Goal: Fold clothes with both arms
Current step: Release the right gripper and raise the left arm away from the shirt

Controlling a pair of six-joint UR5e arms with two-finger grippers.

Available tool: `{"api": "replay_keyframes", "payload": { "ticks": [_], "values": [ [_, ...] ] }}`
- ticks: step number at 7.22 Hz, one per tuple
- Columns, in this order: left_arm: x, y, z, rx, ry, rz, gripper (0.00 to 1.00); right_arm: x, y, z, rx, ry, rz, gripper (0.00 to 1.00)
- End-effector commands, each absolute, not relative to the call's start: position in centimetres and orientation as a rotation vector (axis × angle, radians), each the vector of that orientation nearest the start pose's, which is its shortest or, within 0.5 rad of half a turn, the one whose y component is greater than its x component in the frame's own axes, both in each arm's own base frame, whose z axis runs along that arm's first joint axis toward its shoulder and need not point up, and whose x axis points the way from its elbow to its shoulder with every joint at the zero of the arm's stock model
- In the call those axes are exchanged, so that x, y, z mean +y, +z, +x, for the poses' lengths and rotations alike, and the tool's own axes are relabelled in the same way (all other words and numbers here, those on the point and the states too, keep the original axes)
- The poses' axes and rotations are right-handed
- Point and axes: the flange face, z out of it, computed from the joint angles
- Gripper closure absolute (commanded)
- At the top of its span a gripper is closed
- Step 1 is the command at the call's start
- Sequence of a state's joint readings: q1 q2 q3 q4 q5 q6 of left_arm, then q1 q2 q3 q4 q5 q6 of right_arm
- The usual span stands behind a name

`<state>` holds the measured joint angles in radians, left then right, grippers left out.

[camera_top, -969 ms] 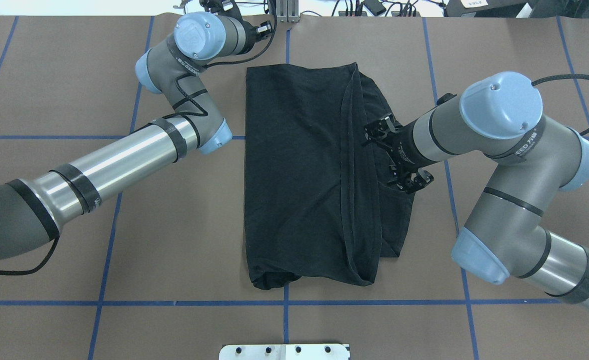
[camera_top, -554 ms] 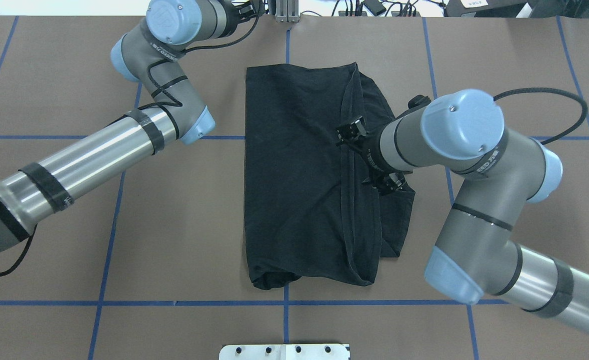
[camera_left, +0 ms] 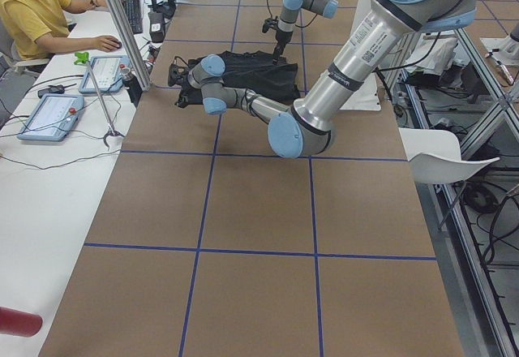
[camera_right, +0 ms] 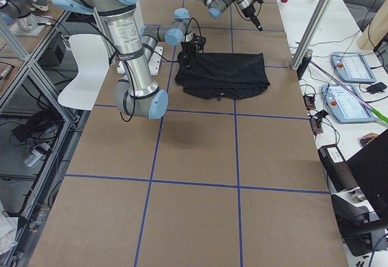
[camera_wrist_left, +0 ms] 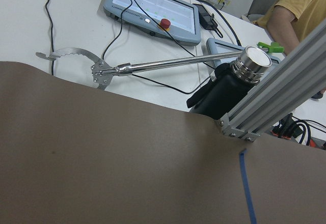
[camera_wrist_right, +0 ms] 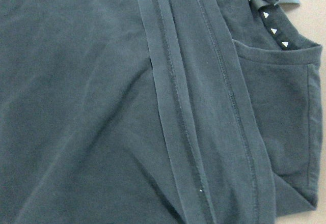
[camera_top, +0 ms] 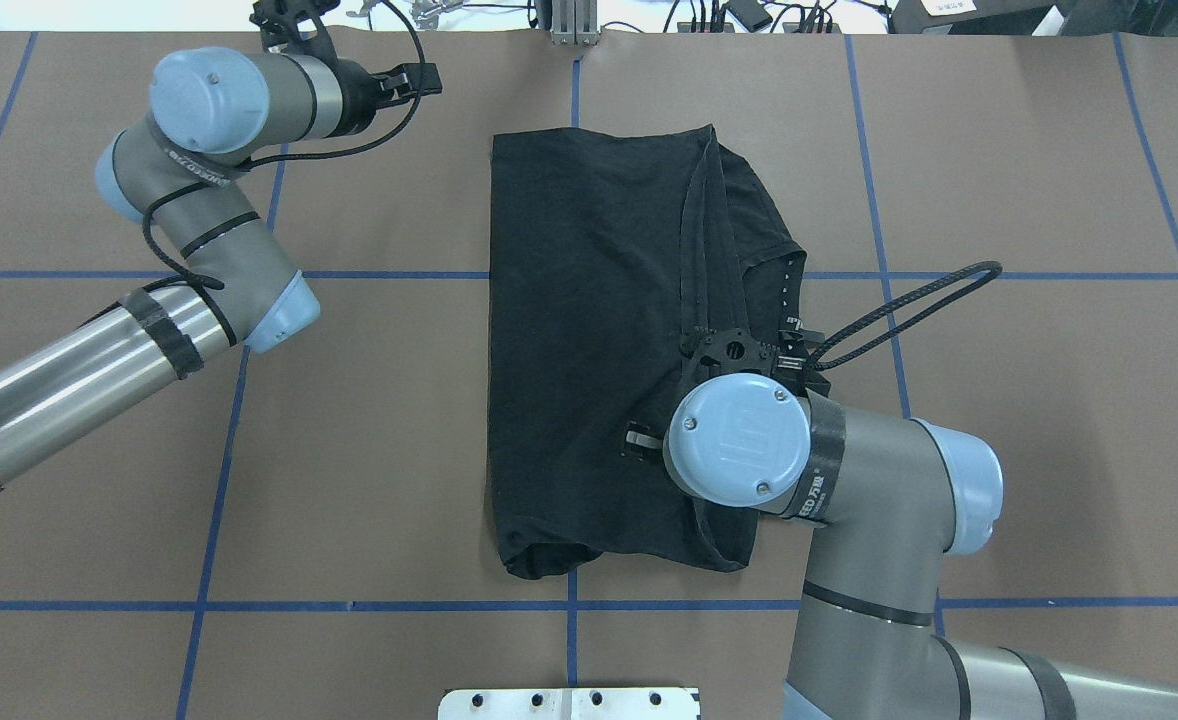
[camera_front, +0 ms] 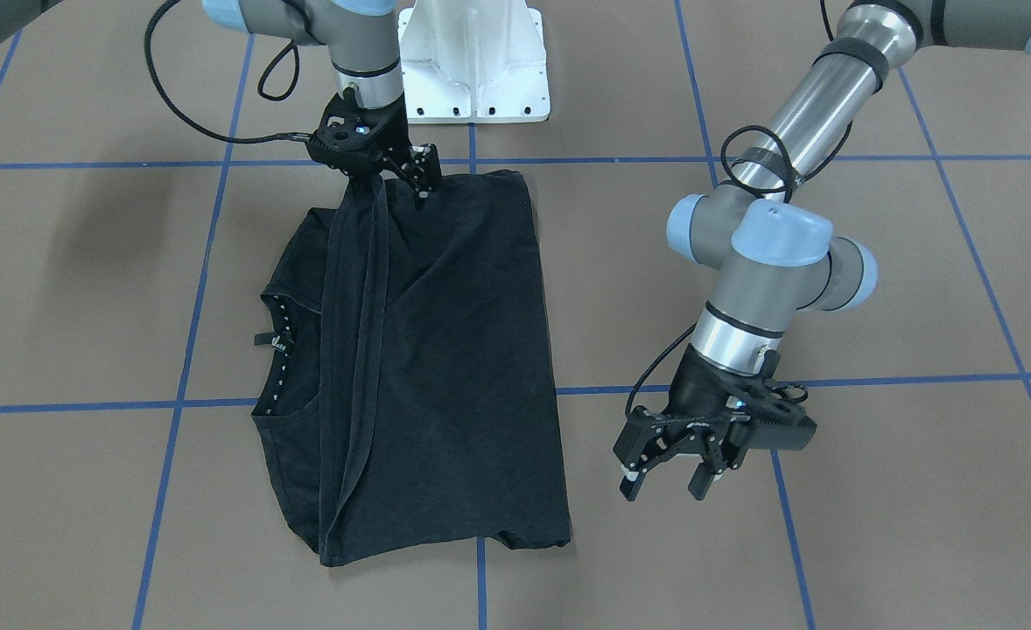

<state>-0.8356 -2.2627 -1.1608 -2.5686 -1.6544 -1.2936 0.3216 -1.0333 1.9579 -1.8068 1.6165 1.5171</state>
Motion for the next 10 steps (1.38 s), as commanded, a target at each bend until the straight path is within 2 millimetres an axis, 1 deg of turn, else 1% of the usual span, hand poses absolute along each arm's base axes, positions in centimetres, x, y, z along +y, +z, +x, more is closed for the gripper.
{"api": "replay_keyframes", "payload": {
  "ticks": [1,2,3,5,7,8,9,10],
  "values": [
    [-62.9,33.9,40.4,1.145,-0.407,0.595,0.00,-28.7,23.4,-53.7,-0.547,-0.025,0.136,0.22],
    [-62.6,34.1,40.2,1.148,-0.407,0.593,0.00,-28.0,24.1,-54.7,-0.520,-0.099,0.167,0.27],
    [-62.5,34.0,40.4,1.151,-0.408,0.590,0.00,-28.0,24.2,-55.0,-0.513,-0.141,0.176,0.33],
    [-62.4,34.0,40.4,1.153,-0.410,0.587,0.00,-28.3,25.2,-55.8,-0.487,-0.159,0.175,0.35],
    [-62.4,34.0,40.5,1.153,-0.408,0.586,0.00,-28.3,25.4,-56.1,-0.486,-0.161,0.174,0.44],
    [-62.3,34.1,40.6,1.152,-0.410,0.585,0.00,-28.3,25.4,-56.1,-0.487,-0.161,0.175,0.80],
    [-62.3,34.2,40.8,1.152,-0.410,0.582,0.00,-28.5,25.3,-56.0,-0.489,-0.160,0.175,1.00],
    [-62.3,34.2,40.8,1.151,-0.411,0.583,0.00,-28.7,25.0,-55.7,-0.496,-0.155,0.177,1.00]
  ]
}}
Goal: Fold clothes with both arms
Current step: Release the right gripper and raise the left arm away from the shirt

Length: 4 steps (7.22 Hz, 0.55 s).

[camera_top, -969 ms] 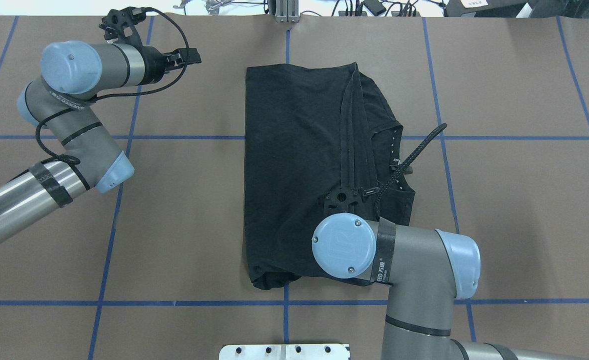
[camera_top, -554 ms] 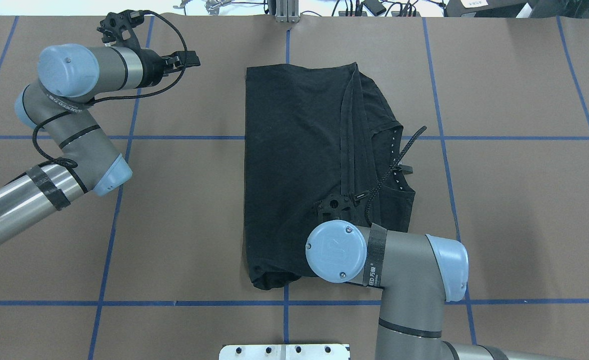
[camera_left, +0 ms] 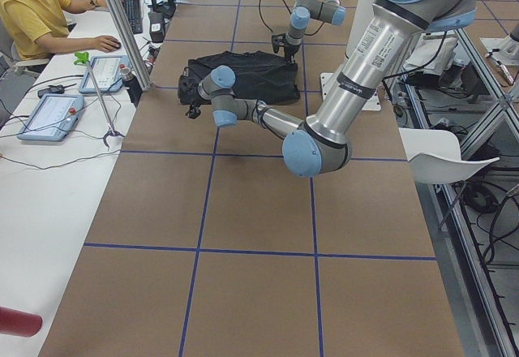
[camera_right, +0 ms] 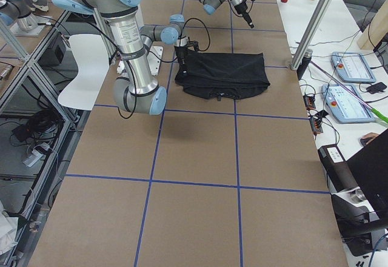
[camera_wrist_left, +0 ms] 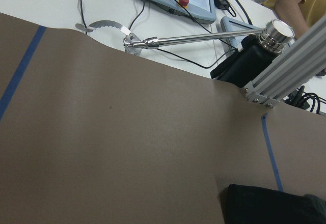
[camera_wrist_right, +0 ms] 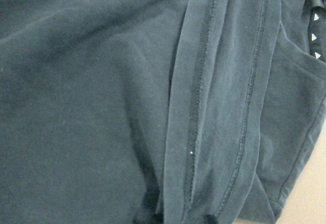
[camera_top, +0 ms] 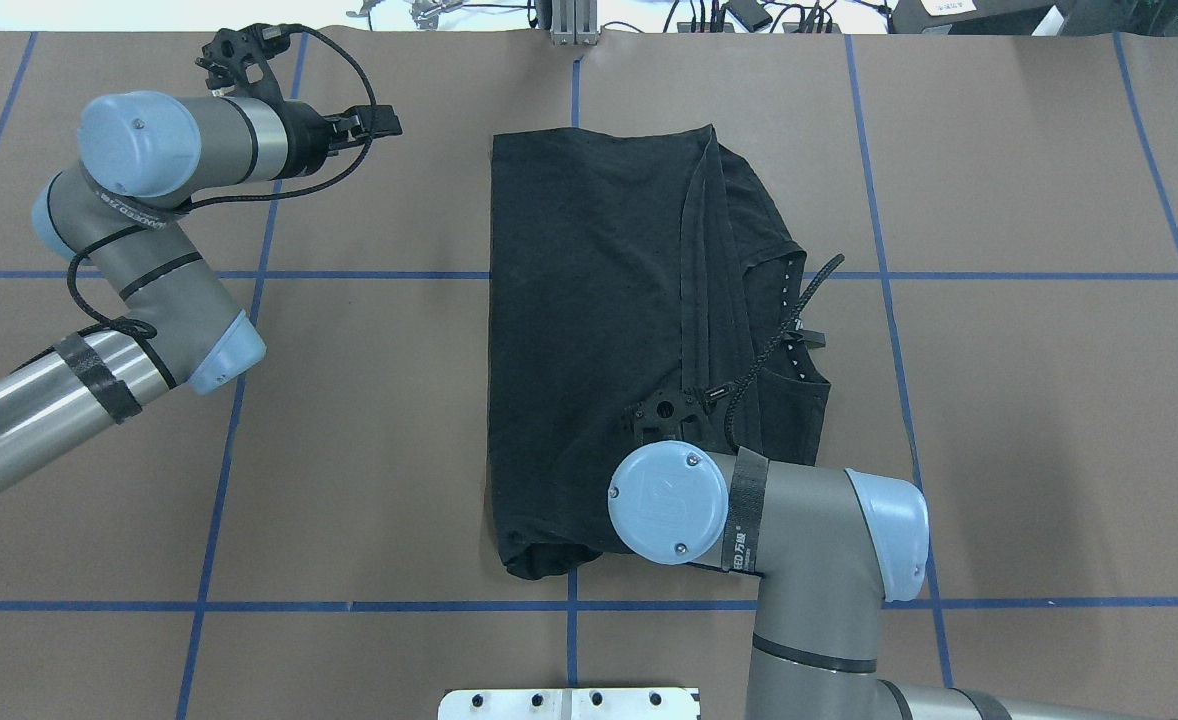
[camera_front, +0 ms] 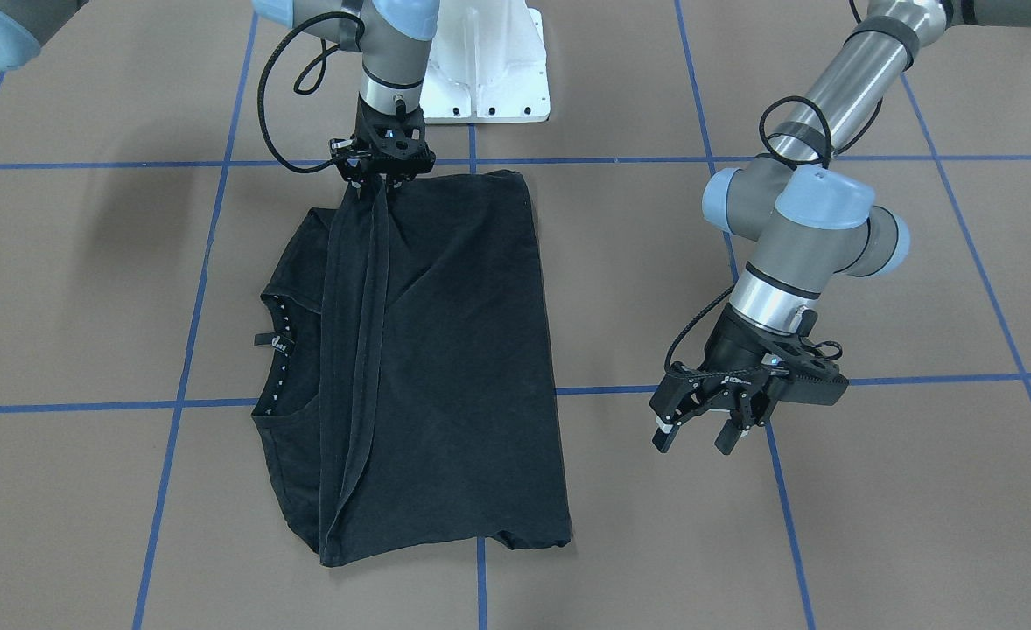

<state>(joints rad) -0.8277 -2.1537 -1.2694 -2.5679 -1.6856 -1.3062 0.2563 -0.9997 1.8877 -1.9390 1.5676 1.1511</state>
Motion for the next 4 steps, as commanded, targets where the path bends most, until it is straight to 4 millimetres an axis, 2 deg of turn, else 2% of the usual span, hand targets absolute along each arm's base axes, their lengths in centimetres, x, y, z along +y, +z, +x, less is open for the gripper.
{"api": "replay_keyframes", "payload": {
  "ticks": [1,2,3,4],
  "values": [
    [-62.3,34.1,40.8,1.153,-0.412,0.583,0.00,-29.0,24.8,-55.5,-0.513,-0.149,0.176,1.00],
    [-62.3,34.0,40.9,1.159,-0.423,0.577,0.00,-29.6,24.6,-55.2,-0.526,-0.141,0.179,1.00],
    [-62.3,33.8,40.9,1.162,-0.425,0.577,0.01,-31.4,24.1,-53.7,-0.544,-0.127,0.169,1.00],
    [-62.3,33.8,41.0,1.161,-0.427,0.575,0.01,-31.7,24.3,-51.3,-0.557,-0.142,0.173,1.00]
  ]
}}
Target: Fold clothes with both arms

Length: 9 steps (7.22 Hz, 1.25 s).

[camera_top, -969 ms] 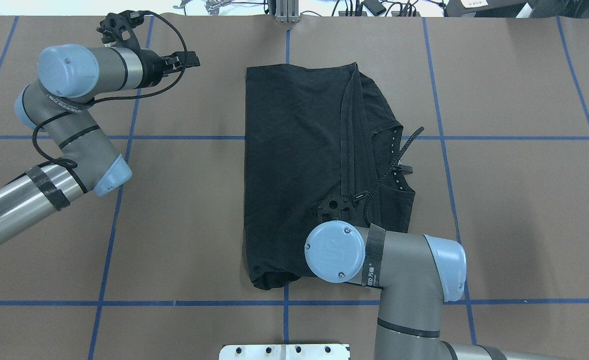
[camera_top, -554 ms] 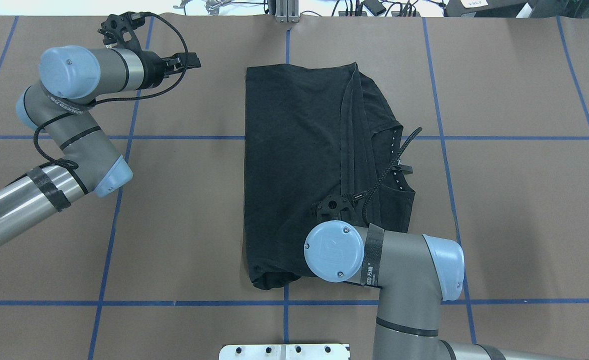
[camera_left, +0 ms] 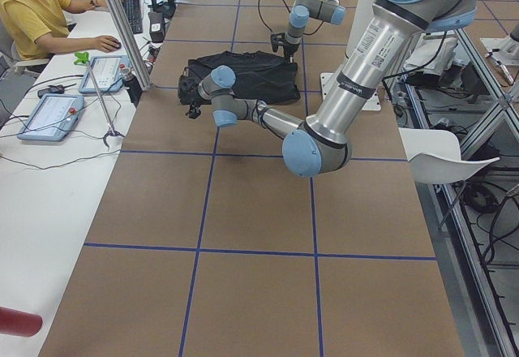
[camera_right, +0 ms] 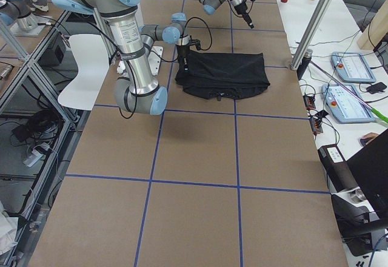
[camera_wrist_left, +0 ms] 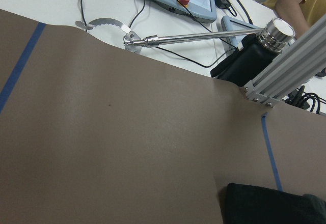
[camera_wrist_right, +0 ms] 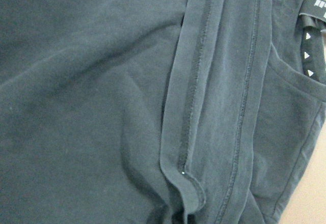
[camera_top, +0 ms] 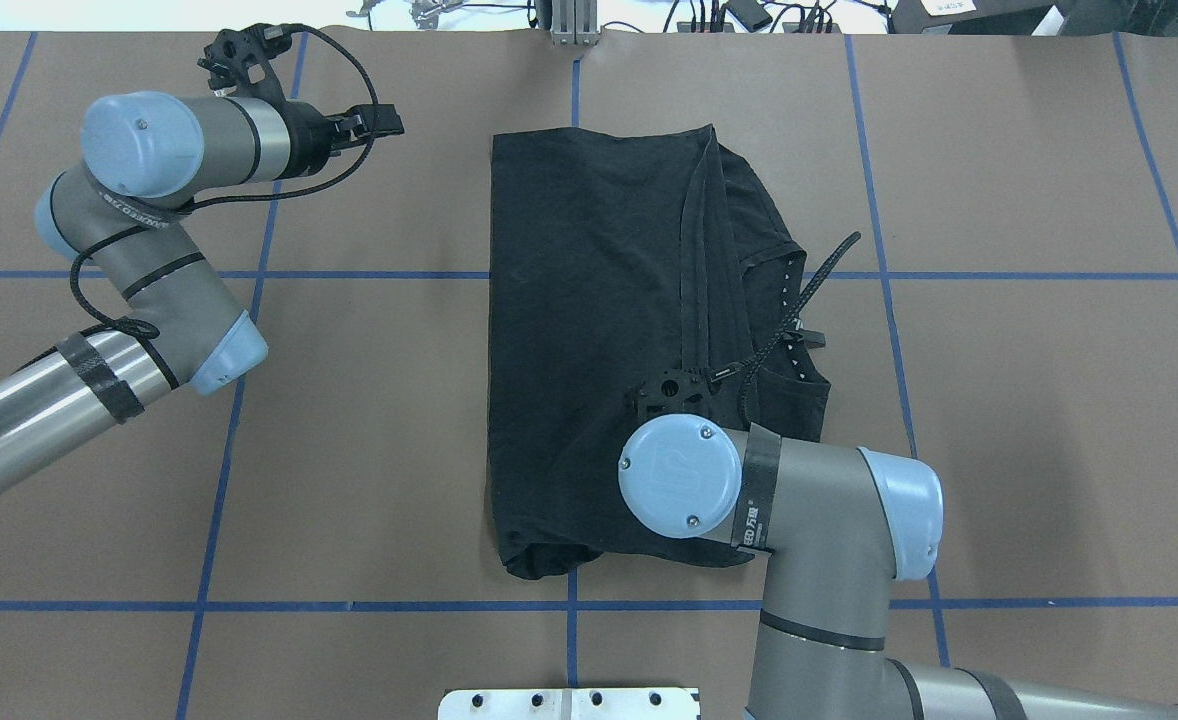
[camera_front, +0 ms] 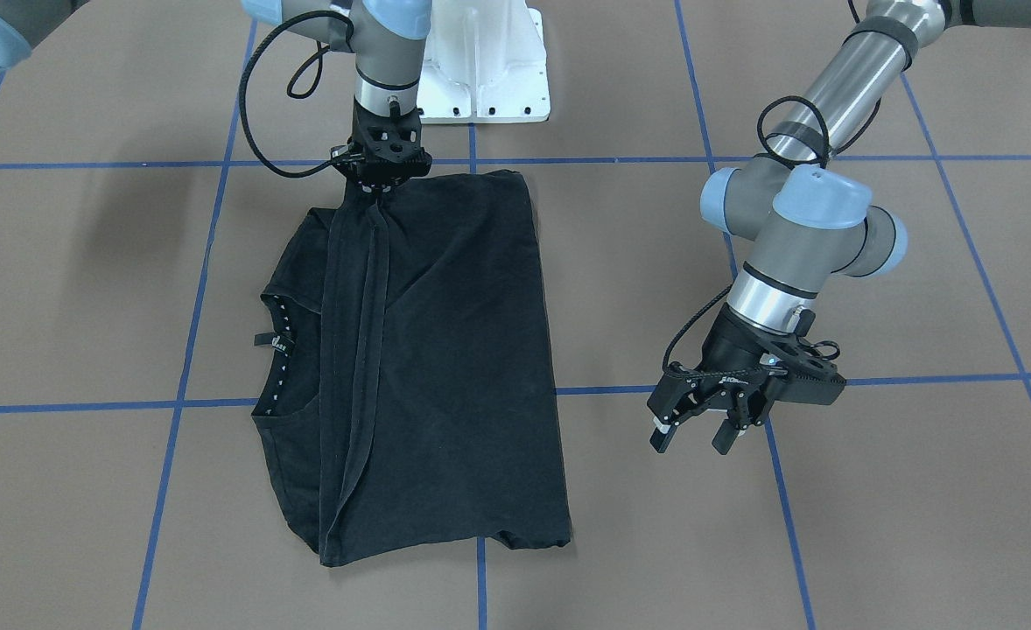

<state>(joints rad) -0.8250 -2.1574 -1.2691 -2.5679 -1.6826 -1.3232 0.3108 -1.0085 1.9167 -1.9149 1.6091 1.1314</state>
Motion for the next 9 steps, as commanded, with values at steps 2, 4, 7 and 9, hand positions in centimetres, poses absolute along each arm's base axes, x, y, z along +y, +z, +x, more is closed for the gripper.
{"api": "replay_keyframes", "payload": {
  "ticks": [2,4,7,9],
  "values": [
    [-62.2,33.2,41.3,1.176,-0.442,0.565,0.01,-29.8,29.7,-47.0,-0.506,-0.072,0.145,1.00],
    [-62.2,33.2,41.4,1.178,-0.443,0.565,0.01,-26.2,33.0,-48.7,-0.473,0.057,0.072,1.00],
    [-62.2,33.2,41.4,1.178,-0.443,0.565,0.01,-27.4,32.9,-48.0,-0.478,0.091,0.072,0.31],
    [-62.2,33.2,41.4,1.178,-0.442,0.563,0.01,-28.3,32.8,-47.0,-0.485,0.110,0.072,0.00]
  ]
}}
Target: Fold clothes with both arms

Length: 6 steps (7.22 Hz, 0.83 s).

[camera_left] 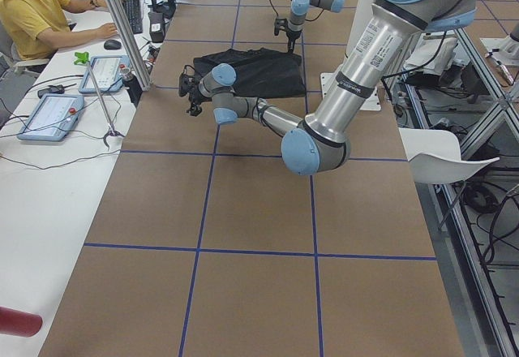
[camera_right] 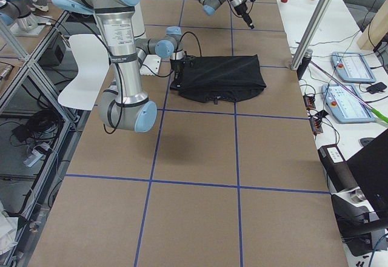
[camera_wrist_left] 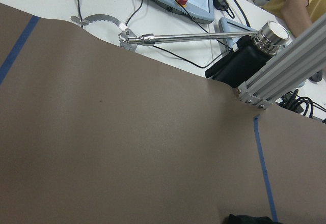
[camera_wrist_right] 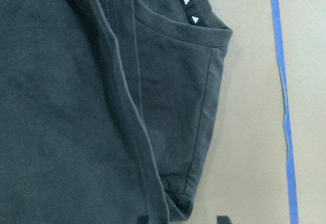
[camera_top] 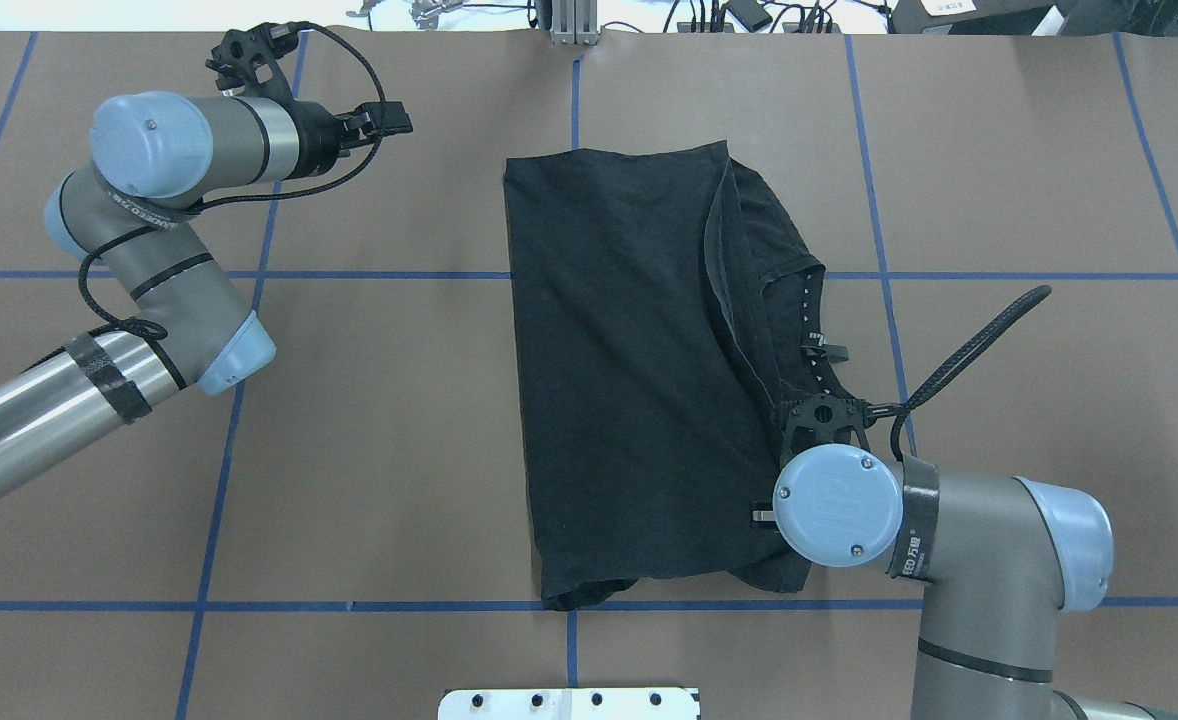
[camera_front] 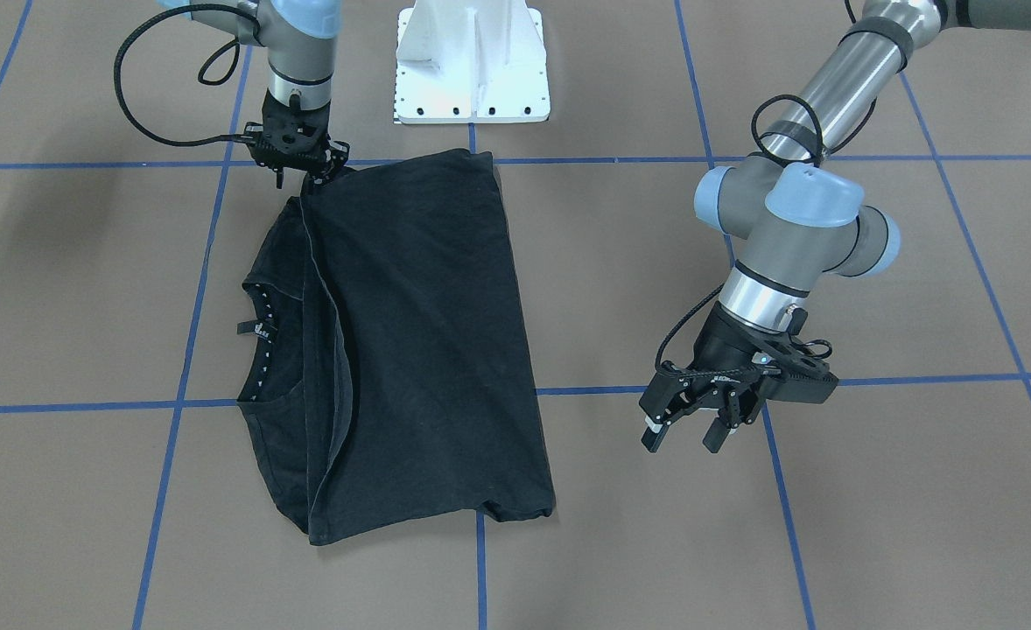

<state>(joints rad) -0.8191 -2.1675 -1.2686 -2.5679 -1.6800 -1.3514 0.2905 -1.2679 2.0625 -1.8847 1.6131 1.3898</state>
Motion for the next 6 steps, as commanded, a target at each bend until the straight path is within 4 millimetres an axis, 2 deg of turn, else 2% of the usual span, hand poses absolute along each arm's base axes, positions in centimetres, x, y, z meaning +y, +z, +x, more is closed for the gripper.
{"api": "replay_keyframes", "payload": {
  "ticks": [1,3,4,5,6],
  "values": [
    [-62.2,32.7,41.3,1.185,-0.443,0.568,0.01,-29.1,32.5,-46.6,-0.490,0.114,0.079,0.00],
    [-62.3,32.3,41.3,1.190,-0.443,0.572,0.01,-31.4,32.9,-44.5,-0.477,0.051,0.120,0.00],
    [-62.3,32.1,41.1,1.192,-0.443,0.574,0.01,-33.3,31.5,-45.2,-0.490,0.073,0.135,0.00],
    [-62.1,31.7,41.0,1.201,-0.442,0.581,0.01,-36.0,29.9,-46.8,-0.498,0.103,0.148,0.00],
    [-62.0,31.6,40.7,1.204,-0.442,0.585,0.01,-39.8,28.6,-49.6,-0.522,0.115,0.173,0.00]
  ]
}}
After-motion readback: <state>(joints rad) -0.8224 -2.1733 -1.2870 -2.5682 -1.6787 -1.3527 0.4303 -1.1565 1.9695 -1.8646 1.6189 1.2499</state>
